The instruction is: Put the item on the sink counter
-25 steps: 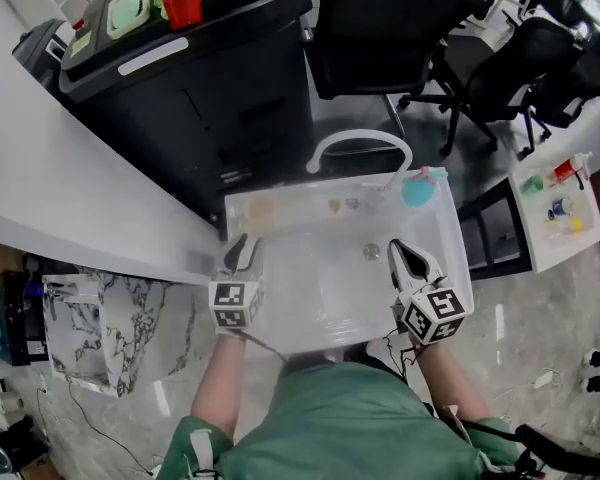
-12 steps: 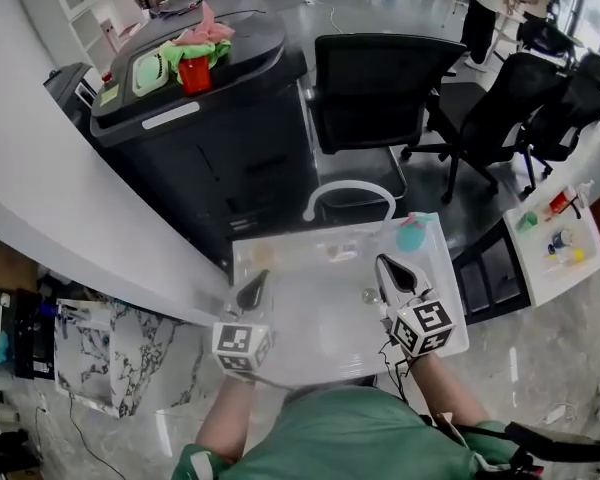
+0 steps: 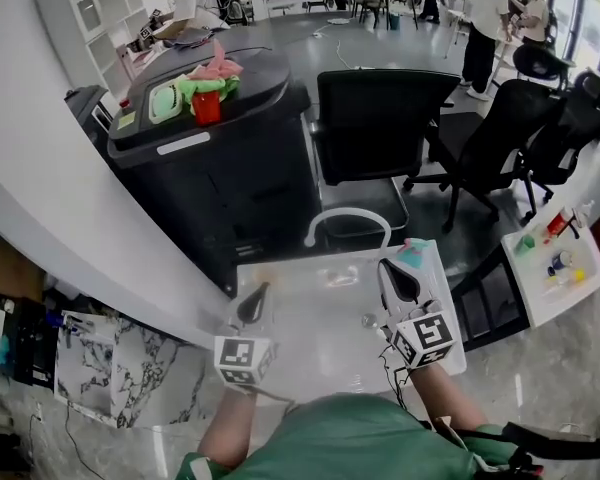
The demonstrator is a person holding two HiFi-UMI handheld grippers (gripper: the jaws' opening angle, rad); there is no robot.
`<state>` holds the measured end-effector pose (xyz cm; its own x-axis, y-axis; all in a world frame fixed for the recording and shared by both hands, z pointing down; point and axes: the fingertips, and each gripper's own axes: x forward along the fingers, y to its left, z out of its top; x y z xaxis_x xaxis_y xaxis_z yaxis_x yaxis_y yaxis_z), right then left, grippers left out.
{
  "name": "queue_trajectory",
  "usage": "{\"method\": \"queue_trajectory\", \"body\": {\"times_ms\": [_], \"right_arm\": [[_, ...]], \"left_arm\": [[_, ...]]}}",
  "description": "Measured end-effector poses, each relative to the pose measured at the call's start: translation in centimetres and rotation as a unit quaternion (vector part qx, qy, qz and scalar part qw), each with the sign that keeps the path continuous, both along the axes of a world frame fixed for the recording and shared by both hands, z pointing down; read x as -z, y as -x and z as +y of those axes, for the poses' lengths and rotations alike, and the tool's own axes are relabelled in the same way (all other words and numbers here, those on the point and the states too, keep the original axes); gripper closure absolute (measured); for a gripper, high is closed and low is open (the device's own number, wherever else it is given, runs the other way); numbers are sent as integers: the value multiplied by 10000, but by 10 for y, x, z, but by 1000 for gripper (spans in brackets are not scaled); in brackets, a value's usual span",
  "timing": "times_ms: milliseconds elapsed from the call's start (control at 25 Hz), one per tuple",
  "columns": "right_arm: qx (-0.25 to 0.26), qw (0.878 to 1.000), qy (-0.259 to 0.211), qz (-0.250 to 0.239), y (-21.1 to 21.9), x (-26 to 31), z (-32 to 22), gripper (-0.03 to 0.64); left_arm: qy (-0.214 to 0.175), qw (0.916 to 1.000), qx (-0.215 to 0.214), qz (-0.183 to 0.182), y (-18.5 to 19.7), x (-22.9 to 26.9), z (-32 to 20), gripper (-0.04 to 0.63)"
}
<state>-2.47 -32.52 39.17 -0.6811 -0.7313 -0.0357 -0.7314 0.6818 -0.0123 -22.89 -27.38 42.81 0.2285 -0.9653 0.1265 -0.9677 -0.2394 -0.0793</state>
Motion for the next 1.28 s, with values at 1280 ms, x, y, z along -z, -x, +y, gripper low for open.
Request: {"method": "queue_trajectory", "body": {"times_ms": [1280], "right_arm": [[64,9999,-93,35,0,7,11,615]], "left_arm": [[48,9998,168,12,7,-2,11,597]]}}
